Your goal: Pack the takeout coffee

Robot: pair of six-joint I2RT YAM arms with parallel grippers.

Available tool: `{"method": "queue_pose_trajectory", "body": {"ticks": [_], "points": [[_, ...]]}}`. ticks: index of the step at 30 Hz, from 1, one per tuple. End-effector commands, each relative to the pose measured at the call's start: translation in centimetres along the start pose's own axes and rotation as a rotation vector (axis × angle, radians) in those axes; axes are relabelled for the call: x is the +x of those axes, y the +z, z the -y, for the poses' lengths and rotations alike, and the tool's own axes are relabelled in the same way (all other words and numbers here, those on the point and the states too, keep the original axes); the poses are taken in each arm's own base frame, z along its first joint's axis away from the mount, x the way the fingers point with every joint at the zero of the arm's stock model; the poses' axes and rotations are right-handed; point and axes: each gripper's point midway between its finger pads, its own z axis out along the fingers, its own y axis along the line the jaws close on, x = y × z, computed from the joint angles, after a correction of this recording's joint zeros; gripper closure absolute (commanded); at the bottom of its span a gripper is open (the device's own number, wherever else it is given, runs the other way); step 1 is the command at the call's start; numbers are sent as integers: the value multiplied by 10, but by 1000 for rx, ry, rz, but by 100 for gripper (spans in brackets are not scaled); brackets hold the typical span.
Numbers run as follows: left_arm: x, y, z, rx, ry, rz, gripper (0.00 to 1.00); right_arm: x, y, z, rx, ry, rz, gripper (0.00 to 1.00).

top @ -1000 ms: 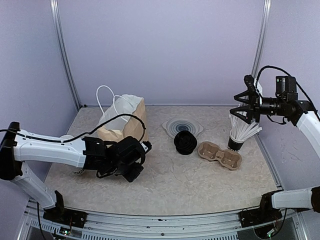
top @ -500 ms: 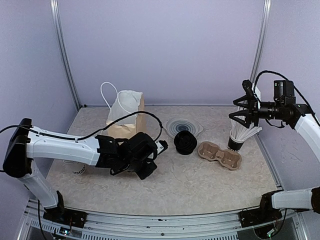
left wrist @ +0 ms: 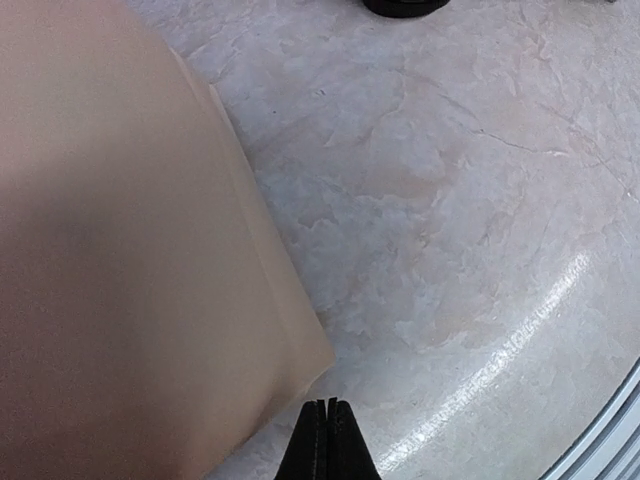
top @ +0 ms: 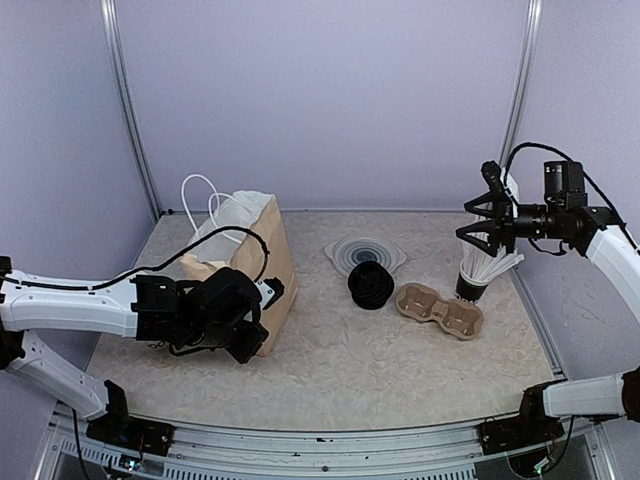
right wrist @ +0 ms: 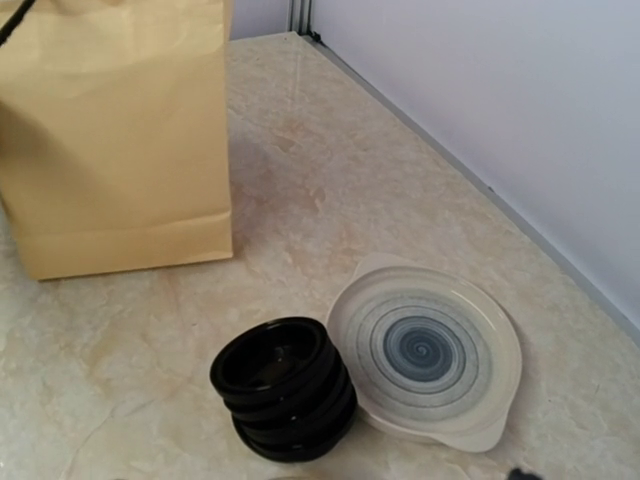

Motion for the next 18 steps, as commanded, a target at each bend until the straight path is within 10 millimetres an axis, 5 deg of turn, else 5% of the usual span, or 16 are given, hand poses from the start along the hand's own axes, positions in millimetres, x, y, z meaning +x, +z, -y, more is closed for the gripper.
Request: {"method": "queue_pose_trajectory", "body": {"ticks": [1, 5, 11, 18], "points": [[-8, 2, -11, -42, -120, 47, 100, -5, 0, -4, -11, -19, 11, 21], [-8, 5, 0, -15, -73, 80, 100, -3, 0, -5, -8, -22, 9, 21], [-46, 27, 5, -57, 15, 150, 100, -3, 0, -6, -17, -18, 14, 21], [-98, 67, -15, -137, 27, 201, 100, -4, -2, -7, -11, -21, 11, 21]]}}
